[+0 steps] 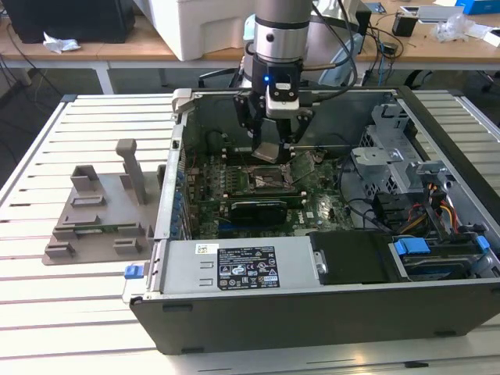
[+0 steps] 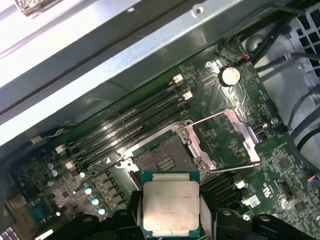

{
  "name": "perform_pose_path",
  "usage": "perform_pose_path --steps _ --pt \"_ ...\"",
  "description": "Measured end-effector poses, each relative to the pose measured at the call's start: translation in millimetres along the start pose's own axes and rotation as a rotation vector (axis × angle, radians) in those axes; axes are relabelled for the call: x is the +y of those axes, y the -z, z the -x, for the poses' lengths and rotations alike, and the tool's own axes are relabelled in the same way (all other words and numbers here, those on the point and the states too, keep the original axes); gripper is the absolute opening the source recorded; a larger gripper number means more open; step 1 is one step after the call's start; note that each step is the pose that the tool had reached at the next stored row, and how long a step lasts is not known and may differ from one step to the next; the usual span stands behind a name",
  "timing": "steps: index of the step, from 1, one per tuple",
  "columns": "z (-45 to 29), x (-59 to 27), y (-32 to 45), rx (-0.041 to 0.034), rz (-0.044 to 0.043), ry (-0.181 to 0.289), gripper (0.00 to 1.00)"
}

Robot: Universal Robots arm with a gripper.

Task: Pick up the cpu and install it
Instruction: 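Place the cpu into insertion slot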

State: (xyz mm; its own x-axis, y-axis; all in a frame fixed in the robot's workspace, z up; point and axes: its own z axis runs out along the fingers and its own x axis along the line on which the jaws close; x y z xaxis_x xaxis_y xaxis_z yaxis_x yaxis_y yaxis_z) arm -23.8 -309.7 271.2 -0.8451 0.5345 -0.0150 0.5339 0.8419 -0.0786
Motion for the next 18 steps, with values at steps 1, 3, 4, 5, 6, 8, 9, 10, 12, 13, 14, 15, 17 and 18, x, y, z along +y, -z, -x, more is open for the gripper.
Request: perform_pose_path --steps 1,3,4,5,6,8,9,10,12,13,14,15,17,18 --pt "0.0 0.0 0.0 0.0006 -0.0018 -0.021 0.54" --pt "0.0 0.0 0.0 0.0013 -0.0048 -0.051 0.54" --pt "0.0 0.0 0.0 0.0017 -0.0058 -0.061 0.54" --pt "0.0 0.0 0.0 0.0023 -0.0075 -0.08 0.54" --pt "0.0 0.0 0.0 0.0028 -0.0087 -0.094 0.54" --pt "0.1 0.0 0.0 0.0041 -0.0102 -0.118 0.54" --pt "0.1 0.1 0.0 0.0048 -0.0109 -0.131 0.54" --pt "0.0 0.0 0.0 0.0057 -0.0117 -0.147 0.54" --pt "0.0 0.0 0.0 0.0079 -0.0137 -0.184 0.54" --pt "0.0 0.1 0.0 0.0093 -0.0154 -0.212 0.54" --pt "0.0 0.0 0.0 0.0102 -0.0169 -0.234 0.54" --pt "0.0 0.0 0.0 0.011 -0.018 -0.25 0.54" --pt "0.0 0.0 0.0 0.0123 -0.02 -0.279 0.54" --pt "0.1 0.1 0.0 0.013 -0.0212 -0.297 0.54"
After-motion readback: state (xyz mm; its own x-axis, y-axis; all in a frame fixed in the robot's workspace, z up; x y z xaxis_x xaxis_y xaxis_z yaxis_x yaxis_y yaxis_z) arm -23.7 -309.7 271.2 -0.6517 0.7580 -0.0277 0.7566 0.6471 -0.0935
